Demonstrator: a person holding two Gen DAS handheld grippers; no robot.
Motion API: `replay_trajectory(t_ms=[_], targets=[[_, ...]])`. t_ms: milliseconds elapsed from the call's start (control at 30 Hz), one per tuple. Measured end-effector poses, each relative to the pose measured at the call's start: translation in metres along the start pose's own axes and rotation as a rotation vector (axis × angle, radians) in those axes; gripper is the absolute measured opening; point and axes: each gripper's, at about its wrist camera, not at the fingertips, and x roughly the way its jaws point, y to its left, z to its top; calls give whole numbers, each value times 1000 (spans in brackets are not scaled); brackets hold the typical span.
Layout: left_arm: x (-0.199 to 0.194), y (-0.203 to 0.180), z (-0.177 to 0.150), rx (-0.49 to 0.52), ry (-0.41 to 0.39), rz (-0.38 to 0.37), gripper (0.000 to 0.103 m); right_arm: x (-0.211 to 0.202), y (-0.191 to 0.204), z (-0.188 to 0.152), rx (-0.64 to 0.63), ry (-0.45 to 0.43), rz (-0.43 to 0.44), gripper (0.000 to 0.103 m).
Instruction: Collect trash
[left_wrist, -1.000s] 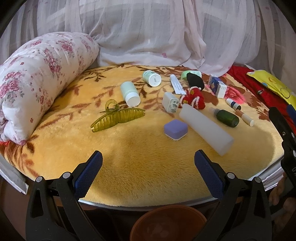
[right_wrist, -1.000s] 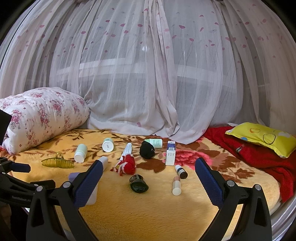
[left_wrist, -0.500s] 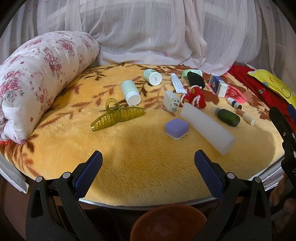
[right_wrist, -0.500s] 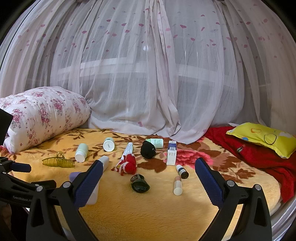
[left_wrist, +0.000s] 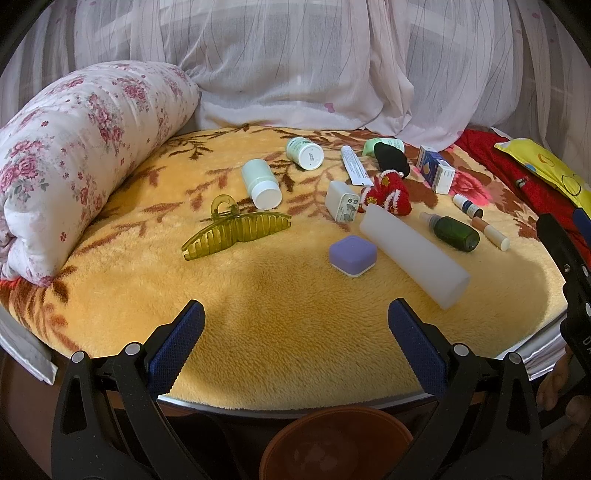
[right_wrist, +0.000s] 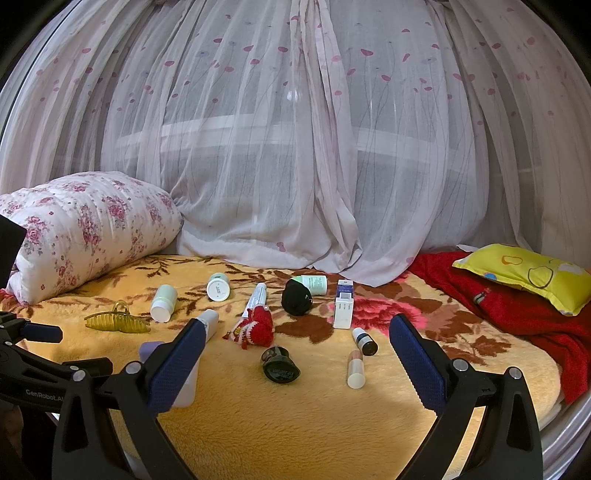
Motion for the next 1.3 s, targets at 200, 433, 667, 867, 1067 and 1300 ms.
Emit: replay_trajectory(t_ms=[200,433,667,867,1067,1300], targets=[[0,1,0,0,1,1,97,-1,6,-2,-4,0,2,98],[0,0,0,-1,1,0,97,-1,6,-2,-3,1,2,98],[0,0,1,0,1,0,97,-2,7,-2,-4,2,3,98],[-1,5,0,-3,-4,11,97,-3,17,-5,-8,8,28,98],[-8,44,0,-75,-1,73,97,10,45,-6,-56,61,144,98],[-19,71,2,-124,-25,115,97,42,88,-21,-217,161,187,98]])
